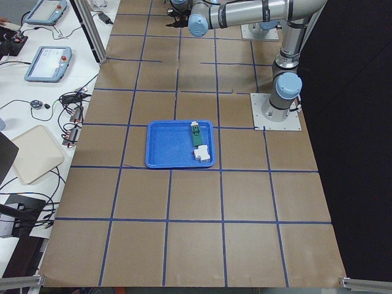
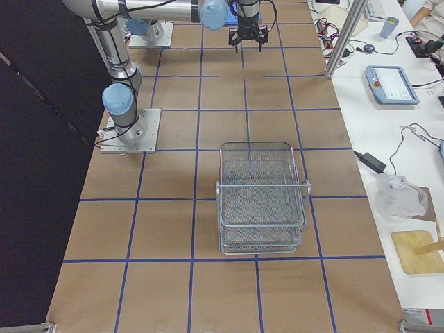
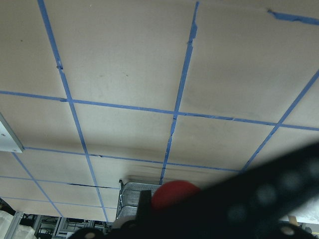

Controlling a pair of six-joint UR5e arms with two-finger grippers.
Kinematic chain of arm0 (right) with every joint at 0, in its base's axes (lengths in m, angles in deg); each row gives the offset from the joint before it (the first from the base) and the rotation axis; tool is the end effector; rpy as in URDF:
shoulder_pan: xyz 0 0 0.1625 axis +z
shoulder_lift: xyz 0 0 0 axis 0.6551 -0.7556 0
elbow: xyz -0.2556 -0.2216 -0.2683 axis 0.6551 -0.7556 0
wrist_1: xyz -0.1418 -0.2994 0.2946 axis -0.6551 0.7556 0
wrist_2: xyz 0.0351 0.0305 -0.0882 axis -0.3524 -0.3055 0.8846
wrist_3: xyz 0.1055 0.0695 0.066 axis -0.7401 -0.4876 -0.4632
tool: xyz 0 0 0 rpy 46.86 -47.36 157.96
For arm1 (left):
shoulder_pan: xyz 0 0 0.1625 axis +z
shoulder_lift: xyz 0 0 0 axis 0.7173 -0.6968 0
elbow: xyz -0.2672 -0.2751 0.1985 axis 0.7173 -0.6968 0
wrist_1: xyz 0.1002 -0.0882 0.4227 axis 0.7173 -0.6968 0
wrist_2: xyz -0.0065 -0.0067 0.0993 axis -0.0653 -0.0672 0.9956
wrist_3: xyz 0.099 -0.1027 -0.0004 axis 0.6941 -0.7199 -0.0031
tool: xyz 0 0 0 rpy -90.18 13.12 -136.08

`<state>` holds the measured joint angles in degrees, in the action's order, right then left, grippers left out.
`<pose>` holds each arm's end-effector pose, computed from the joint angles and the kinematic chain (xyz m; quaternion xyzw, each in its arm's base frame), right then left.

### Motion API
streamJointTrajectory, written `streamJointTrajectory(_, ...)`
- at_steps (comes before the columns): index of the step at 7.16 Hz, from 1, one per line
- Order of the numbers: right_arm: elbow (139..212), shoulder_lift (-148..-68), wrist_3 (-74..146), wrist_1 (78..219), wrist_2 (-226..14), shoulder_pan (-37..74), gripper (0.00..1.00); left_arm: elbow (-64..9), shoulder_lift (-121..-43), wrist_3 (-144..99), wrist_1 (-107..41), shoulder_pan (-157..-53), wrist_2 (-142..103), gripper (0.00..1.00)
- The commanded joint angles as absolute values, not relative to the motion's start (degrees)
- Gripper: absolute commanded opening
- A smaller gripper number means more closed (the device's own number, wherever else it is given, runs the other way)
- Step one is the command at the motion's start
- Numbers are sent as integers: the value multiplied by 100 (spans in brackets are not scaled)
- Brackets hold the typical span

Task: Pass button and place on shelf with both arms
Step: 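Carry the button toward the table center while the right gripper descends to meet it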

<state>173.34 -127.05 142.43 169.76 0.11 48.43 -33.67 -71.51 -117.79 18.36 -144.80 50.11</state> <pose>0.1434 -0.5477 0.4474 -0.7021 0.7080 -0.0755 0.0053 -0.3172 -0.5446 0.3818 0.7024 -0.6127 -0.2710 0.2404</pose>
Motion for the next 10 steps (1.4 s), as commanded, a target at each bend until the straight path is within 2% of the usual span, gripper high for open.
streamJointTrajectory(1, 17278, -12841, 14294, 16482, -296, 4837, 100, -3368, -7160, -12049, 1904, -14760, 5014, 0)
streamJointTrajectory(4, 17242, -13044, 14233, 15653, -1261, 4863, 100, -3368, -7178, -12268, 2192, -14945, 4996, 0)
streamJointTrajectory(10, 17444, -13053, 13584, 16301, -1579, 4925, 100, -3368, -7126, -12534, 2572, -14998, 4978, 0)
